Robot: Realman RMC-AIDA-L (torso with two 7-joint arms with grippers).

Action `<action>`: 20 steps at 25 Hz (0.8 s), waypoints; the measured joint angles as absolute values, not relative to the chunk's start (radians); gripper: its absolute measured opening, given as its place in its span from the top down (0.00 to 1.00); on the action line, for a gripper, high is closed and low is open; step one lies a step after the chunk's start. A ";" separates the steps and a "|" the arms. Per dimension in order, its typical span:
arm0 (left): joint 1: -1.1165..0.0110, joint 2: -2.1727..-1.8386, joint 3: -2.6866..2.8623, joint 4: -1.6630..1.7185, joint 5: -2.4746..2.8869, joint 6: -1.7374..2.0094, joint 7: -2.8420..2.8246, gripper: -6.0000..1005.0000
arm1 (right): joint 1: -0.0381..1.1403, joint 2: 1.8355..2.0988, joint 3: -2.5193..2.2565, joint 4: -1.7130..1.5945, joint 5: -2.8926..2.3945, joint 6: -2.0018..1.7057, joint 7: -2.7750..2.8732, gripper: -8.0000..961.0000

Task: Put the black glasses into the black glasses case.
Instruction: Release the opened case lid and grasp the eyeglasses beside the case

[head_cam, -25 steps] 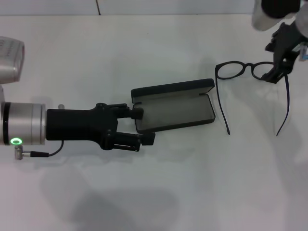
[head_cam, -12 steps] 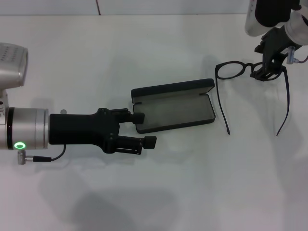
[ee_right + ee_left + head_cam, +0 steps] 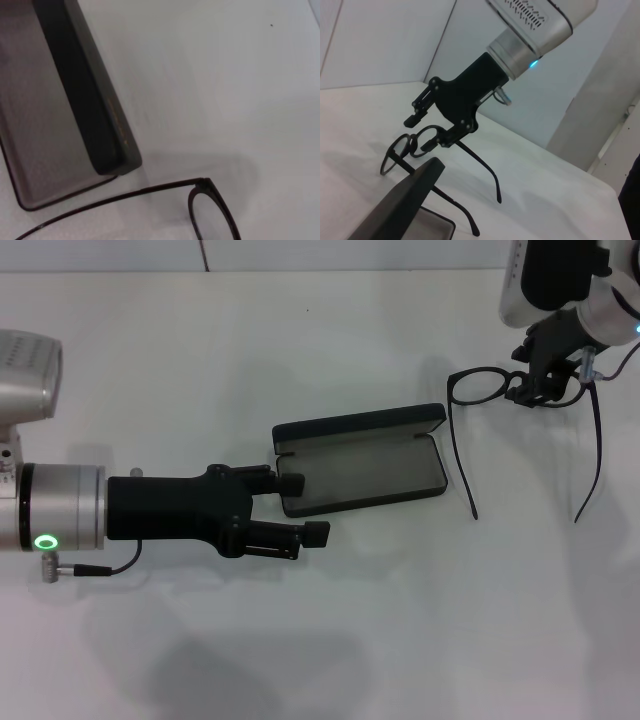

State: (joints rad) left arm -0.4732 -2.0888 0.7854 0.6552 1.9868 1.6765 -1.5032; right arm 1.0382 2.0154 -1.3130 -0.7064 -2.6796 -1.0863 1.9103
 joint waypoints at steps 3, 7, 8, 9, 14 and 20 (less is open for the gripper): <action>-0.475 -2.089 0.785 0.652 1.986 1.676 -1.506 0.11 | 1.041 2.016 -1.313 -0.679 -2.680 -1.052 1.904 0.49; -0.487 -2.089 0.785 0.629 1.984 1.676 -1.508 0.11 | 1.042 2.019 -1.314 -0.647 -2.680 -1.017 1.891 0.49; -0.490 -2.089 0.785 0.627 1.984 1.676 -1.508 0.11 | 1.042 2.019 -1.314 -0.643 -2.680 -1.011 1.889 0.49; -0.492 -2.089 0.785 0.626 1.983 1.676 -1.508 0.11 | 1.043 2.020 -1.314 -0.636 -2.680 -1.005 1.887 0.49; -0.498 -2.089 0.785 0.617 1.983 1.677 -1.508 0.11 | 1.044 2.022 -1.318 -0.615 -2.680 -0.980 1.886 0.50; -0.500 -2.089 0.785 0.616 1.983 1.677 -1.508 0.11 | 1.046 2.023 -1.319 -0.605 -2.679 -0.973 1.870 0.50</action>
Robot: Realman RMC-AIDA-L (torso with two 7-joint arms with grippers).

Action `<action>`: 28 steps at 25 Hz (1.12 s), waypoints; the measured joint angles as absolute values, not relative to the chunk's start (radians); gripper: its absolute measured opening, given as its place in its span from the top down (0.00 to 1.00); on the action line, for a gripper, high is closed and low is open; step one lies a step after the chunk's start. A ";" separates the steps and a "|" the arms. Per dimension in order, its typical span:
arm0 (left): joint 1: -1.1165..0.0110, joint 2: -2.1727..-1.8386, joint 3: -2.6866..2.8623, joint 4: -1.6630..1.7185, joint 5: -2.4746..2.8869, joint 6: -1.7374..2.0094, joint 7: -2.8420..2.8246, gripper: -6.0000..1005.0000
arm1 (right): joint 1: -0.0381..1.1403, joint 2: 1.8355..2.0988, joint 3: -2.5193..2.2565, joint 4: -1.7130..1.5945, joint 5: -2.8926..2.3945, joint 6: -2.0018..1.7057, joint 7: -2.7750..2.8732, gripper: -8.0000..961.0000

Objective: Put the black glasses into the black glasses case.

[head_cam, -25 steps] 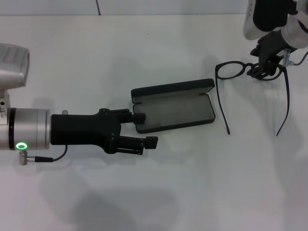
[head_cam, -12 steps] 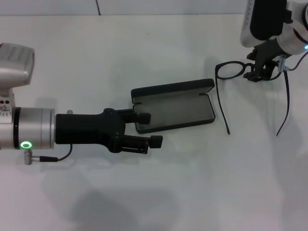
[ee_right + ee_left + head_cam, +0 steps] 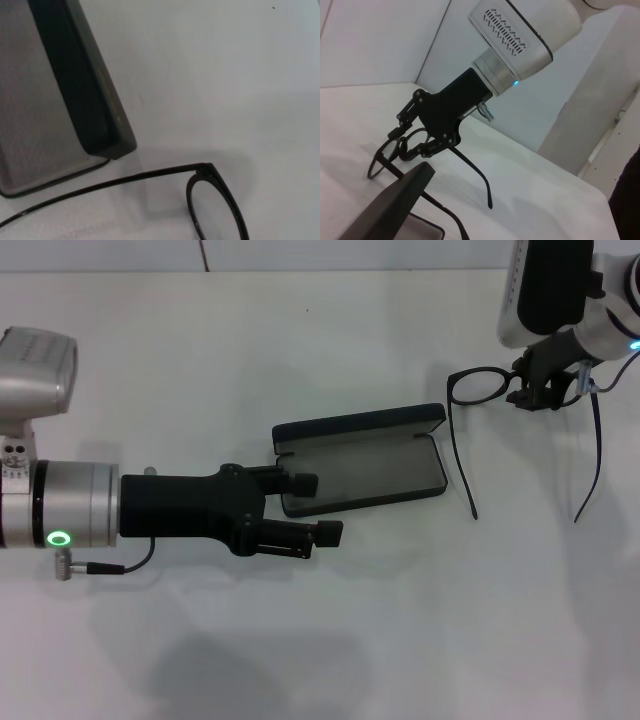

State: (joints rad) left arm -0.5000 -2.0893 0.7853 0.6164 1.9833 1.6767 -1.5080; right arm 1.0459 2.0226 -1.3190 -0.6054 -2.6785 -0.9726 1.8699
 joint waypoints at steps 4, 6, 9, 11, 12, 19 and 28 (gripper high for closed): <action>-0.511 -2.090 0.785 0.599 1.983 1.677 -1.503 0.11 | 1.050 2.024 -1.321 -0.588 -2.660 -0.970 1.856 0.55; -0.519 -2.091 0.785 0.583 1.984 1.677 -1.500 0.11 | 1.053 2.024 -1.318 -0.577 -2.649 -0.963 1.846 0.61; -0.522 -2.091 0.787 0.578 1.988 1.671 -1.499 0.11 | 1.057 2.024 -1.319 -0.569 -2.629 -0.951 1.835 0.68; -0.523 -2.091 0.794 0.577 1.987 1.668 -1.499 0.11 | 1.057 2.024 -1.321 -0.569 -2.627 -0.946 1.835 0.71; -0.523 -2.091 0.798 0.577 1.985 1.668 -1.499 0.11 | 1.057 2.025 -1.320 -0.568 -2.626 -0.943 1.835 0.73; -0.521 -2.091 0.801 0.573 1.981 1.667 -1.498 0.11 | 1.053 2.026 -1.322 -0.568 -2.612 -0.927 1.835 0.80; -0.515 -2.090 0.801 0.567 1.981 1.667 -1.494 0.11 | 1.040 2.026 -1.315 -0.599 -2.597 -0.927 1.836 0.84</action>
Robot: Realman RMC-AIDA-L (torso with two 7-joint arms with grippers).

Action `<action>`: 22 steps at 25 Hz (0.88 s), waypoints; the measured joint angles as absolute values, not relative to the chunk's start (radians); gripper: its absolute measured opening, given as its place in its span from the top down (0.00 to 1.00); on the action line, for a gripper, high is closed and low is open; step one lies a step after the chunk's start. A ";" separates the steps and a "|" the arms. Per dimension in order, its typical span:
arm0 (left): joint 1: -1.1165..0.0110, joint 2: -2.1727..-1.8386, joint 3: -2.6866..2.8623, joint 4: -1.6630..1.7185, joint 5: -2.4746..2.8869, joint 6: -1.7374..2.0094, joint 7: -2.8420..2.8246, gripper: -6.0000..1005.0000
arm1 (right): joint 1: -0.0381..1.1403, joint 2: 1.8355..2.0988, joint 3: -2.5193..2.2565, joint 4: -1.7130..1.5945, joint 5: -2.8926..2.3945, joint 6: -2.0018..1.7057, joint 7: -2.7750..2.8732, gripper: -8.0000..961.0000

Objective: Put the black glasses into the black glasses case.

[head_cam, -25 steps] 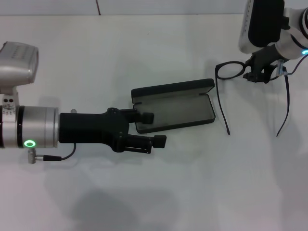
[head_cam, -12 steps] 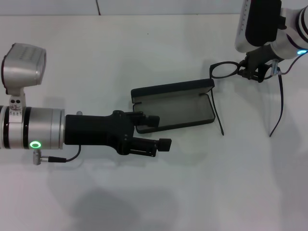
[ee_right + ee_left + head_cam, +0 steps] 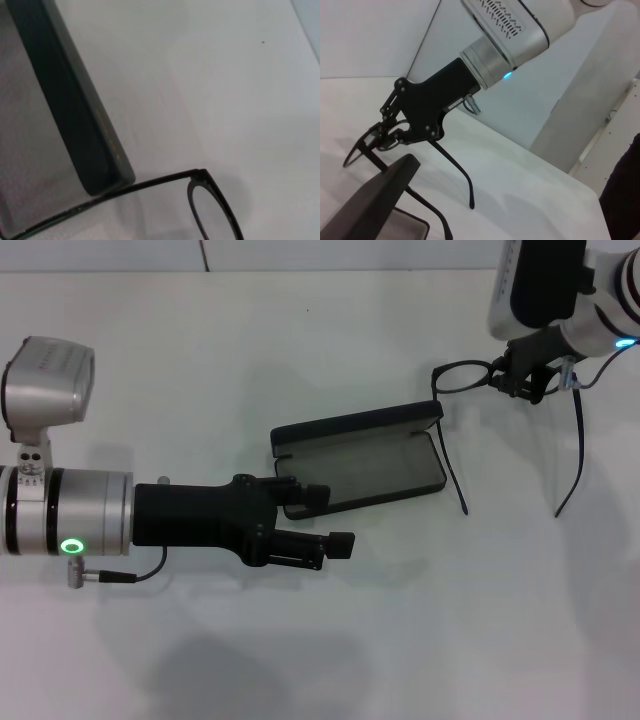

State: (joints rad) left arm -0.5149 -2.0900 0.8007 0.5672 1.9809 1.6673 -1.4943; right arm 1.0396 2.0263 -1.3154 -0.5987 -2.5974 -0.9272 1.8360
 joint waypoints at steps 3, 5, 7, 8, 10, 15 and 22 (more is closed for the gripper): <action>-0.519 -2.090 0.801 0.567 1.984 1.667 -1.494 0.11 | 1.010 2.025 -1.314 -0.643 -2.587 -0.937 1.842 0.84; -0.520 -2.089 0.801 0.567 1.984 1.667 -1.494 0.11 | 0.984 2.024 -1.314 -0.684 -2.583 -0.945 1.848 0.84; -0.521 -2.088 0.801 0.567 1.983 1.667 -1.494 0.11 | 0.963 2.022 -1.312 -0.717 -2.583 -0.952 1.860 0.84; -0.522 -2.088 0.801 0.568 1.983 1.667 -1.494 0.11 | 0.953 2.020 -1.310 -0.734 -2.583 -0.955 1.868 0.84; -0.522 -2.088 0.801 0.568 1.984 1.667 -1.494 0.11 | 0.937 2.019 -1.299 -0.765 -2.583 -0.962 1.876 0.85; -0.524 -2.088 0.801 0.571 1.983 1.669 -1.494 0.11 | 0.879 2.018 -1.252 -0.866 -2.583 -1.008 1.882 0.86; -0.526 -2.088 0.801 0.572 1.981 1.674 -1.494 0.11 | 0.790 2.018 -1.219 -1.011 -2.585 -1.051 1.910 0.88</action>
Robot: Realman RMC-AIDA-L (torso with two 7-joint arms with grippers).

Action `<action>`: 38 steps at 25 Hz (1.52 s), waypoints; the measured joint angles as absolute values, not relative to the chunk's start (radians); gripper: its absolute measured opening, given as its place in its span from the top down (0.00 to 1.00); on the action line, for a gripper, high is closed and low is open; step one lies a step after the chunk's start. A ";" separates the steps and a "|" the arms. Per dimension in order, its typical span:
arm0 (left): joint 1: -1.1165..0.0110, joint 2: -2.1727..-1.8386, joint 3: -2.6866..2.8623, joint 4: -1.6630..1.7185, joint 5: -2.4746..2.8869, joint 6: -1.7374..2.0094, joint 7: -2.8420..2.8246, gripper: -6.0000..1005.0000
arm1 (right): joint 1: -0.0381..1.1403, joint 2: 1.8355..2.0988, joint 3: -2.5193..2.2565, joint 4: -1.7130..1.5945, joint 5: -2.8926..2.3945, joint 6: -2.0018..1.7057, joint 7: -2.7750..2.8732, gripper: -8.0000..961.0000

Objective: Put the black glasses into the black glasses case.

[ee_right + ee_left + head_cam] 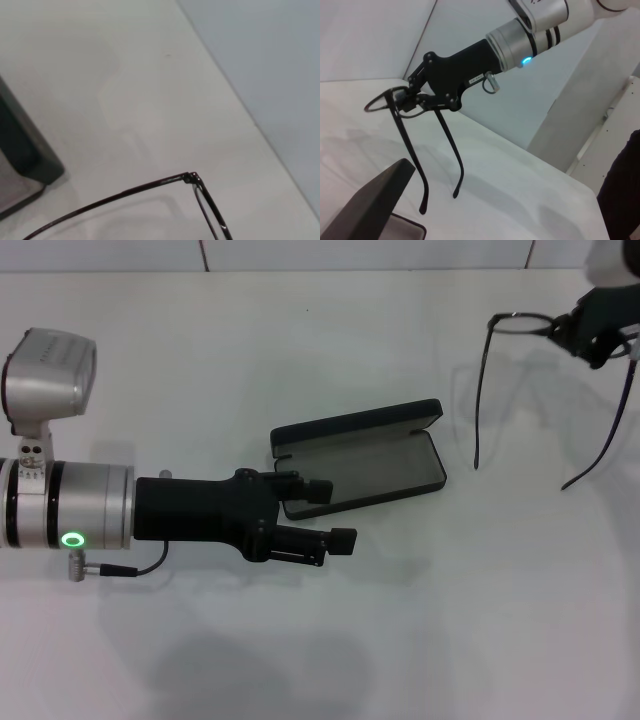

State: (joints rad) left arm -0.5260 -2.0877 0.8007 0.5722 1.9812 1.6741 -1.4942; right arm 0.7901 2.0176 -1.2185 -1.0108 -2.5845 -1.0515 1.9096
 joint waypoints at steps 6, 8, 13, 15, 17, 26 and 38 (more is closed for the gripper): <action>-0.526 -2.088 0.801 0.569 1.980 1.676 -1.494 0.11 | 0.715 2.018 -1.205 -1.131 -2.578 -1.061 1.959 0.88; -0.526 -2.088 0.801 0.568 1.980 1.678 -1.494 0.11 | 0.697 2.018 -1.180 -1.158 -2.570 -1.069 1.974 0.88; -0.526 -2.088 0.802 0.568 1.976 1.693 -1.494 0.11 | 0.643 2.015 -1.088 -1.212 -2.468 -1.106 1.975 0.88; -0.526 -2.088 0.802 0.569 1.964 1.707 -1.494 0.11 | 0.626 2.014 -1.045 -1.227 -2.429 -1.125 1.974 0.88; -0.524 -2.088 0.802 0.571 1.944 1.725 -1.490 0.11 | 0.609 2.014 -0.993 -1.239 -2.391 -1.160 1.973 0.88; -0.519 -2.084 0.792 0.577 1.859 1.755 -1.455 0.11 | 0.574 1.988 -0.733 -1.173 -2.143 -1.390 1.966 0.89; -0.512 -2.087 0.790 0.567 1.619 1.761 -1.305 0.12 | 0.607 1.932 -0.720 -0.835 -1.961 -1.581 1.928 0.89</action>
